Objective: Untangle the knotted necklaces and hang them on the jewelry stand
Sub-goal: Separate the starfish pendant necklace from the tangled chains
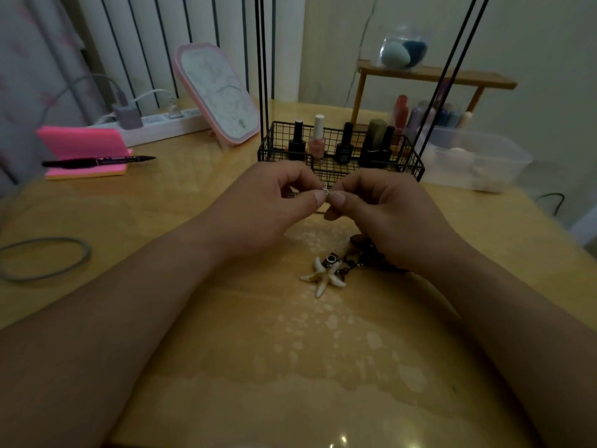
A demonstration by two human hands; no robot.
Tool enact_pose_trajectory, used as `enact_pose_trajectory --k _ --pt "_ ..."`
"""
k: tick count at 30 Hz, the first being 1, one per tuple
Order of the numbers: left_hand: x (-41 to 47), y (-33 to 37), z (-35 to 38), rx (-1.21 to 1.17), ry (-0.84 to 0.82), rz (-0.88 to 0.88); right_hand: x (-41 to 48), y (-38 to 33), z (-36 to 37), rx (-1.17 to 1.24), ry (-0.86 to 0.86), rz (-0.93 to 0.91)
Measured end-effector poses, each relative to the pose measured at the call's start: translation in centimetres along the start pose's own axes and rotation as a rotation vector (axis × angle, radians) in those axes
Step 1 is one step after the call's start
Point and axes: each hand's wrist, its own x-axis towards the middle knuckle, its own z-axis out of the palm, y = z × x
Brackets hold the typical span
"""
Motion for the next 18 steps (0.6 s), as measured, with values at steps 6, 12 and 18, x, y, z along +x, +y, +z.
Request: enact_pose_trajectory --k 6,12,18 --pt "0.04 -0.34 0.14 0.047 0.004 0.004 -0.04 -0.08 0.42 -0.139 -0.032 -0.018" --pt "0.15 -0.51 0.2 0.018 -0.022 0.021 0.01 -0.02 0.43 -0.144 -0.038 -0.011" --pt "0.15 -0.38 0.09 0.008 -0.049 0.029 -0.08 -0.24 0.42 -0.12 -0.078 -0.011"
